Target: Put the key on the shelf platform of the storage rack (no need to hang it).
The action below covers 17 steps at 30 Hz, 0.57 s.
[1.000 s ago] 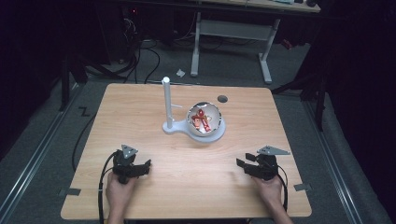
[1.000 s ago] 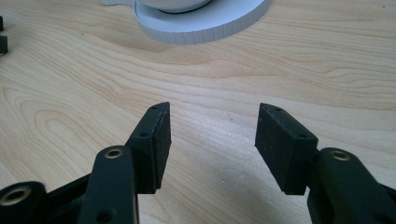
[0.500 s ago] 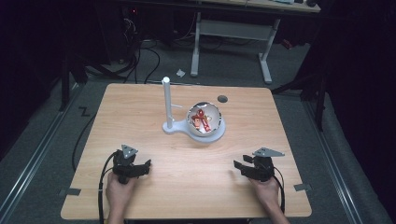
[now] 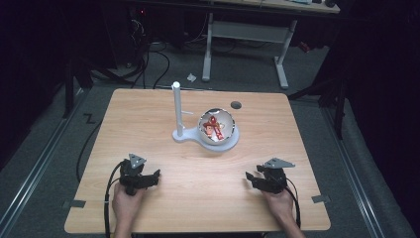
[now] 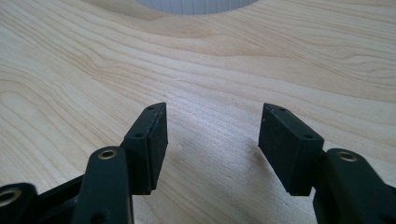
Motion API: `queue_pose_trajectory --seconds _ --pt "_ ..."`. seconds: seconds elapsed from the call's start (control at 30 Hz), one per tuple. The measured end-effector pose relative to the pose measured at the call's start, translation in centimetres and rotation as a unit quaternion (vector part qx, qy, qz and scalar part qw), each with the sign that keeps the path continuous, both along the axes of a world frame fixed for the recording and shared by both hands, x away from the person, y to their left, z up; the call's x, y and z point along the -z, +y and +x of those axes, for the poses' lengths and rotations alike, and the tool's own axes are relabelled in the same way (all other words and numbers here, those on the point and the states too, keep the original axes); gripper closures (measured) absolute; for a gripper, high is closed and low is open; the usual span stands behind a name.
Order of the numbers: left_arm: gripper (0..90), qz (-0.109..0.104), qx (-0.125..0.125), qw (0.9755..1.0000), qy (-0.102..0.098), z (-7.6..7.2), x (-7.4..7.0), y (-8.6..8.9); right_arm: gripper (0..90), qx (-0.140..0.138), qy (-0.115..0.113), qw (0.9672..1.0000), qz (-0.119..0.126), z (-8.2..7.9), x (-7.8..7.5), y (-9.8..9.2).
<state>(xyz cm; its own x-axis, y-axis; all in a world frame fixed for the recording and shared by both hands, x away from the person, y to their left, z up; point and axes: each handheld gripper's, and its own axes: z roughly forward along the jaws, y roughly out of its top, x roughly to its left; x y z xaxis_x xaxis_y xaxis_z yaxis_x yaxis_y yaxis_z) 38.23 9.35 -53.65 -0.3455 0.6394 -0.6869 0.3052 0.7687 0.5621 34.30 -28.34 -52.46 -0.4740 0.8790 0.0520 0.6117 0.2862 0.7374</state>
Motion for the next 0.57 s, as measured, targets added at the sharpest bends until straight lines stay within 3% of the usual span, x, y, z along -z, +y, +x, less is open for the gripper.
queue_pose_trajectory --seconds 0.3,0.57 --pt "15.3 0.000 0.000 1.0000 0.000 0.00 0.00 0.00 40.1 -0.003 -0.010 0.9994 -0.034 -0.03 0.61 0.61" --pt "15.4 0.002 0.000 1.0000 0.000 -0.04 0.01 0.03 38.4 -0.006 -0.010 0.9993 -0.035 0.22 0.63 0.61"
